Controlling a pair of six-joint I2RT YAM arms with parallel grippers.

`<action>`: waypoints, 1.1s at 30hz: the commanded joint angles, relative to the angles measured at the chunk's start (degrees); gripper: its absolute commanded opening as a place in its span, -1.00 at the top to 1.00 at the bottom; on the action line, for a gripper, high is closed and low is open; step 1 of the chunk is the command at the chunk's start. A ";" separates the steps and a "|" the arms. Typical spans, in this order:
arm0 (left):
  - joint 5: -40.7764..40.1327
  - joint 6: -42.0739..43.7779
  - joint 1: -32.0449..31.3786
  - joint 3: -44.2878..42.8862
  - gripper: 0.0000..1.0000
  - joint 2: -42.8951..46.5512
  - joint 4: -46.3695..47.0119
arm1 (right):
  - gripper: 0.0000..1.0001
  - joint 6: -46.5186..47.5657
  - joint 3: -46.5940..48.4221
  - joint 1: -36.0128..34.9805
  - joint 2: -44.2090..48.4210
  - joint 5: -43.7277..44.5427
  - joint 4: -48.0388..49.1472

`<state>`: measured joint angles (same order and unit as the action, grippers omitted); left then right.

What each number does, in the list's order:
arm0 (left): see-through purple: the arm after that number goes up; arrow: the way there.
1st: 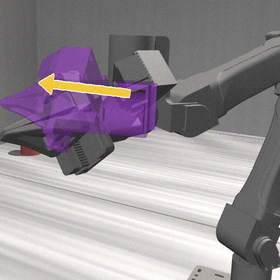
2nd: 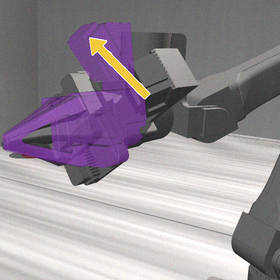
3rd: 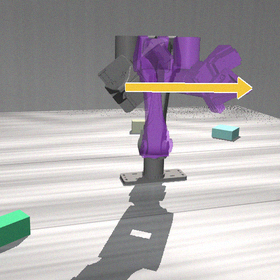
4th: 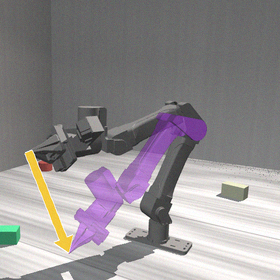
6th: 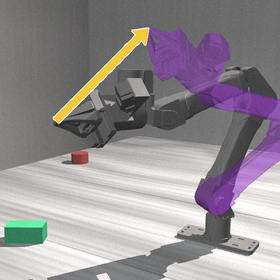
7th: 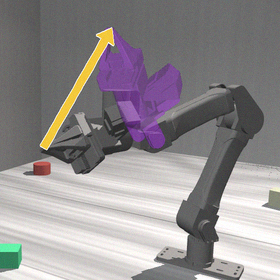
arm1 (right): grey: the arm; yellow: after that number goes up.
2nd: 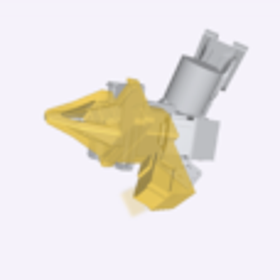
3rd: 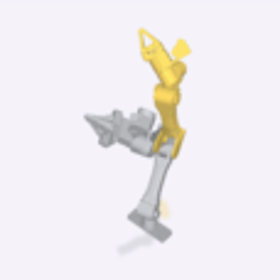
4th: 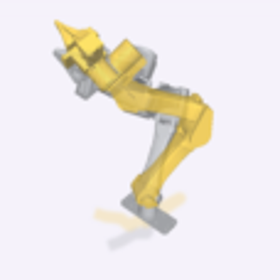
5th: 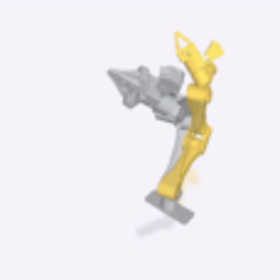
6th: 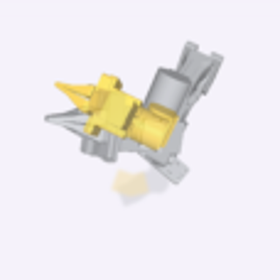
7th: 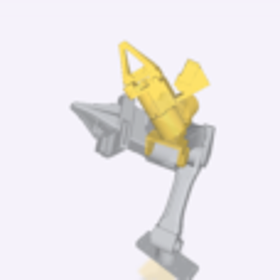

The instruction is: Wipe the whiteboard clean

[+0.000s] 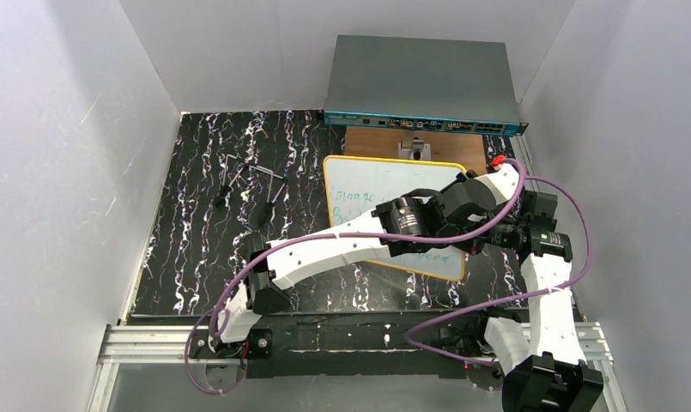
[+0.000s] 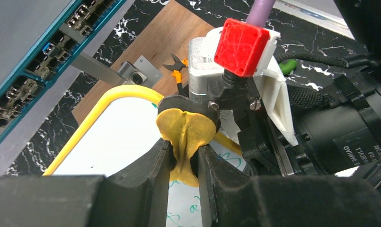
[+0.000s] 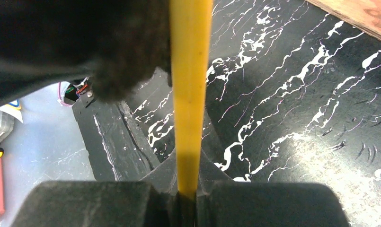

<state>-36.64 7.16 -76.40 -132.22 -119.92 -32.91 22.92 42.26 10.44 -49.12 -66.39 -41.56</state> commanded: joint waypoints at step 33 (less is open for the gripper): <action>21.31 -27.45 8.55 51.15 1.00 43.98 32.50 | 0.97 4.28 0.72 -3.59 1.63 -7.17 2.57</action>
<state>-23.86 -16.29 -68.23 -79.68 -71.22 -8.56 26.37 42.26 7.51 -48.03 -67.31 -41.47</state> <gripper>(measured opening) 0.218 0.110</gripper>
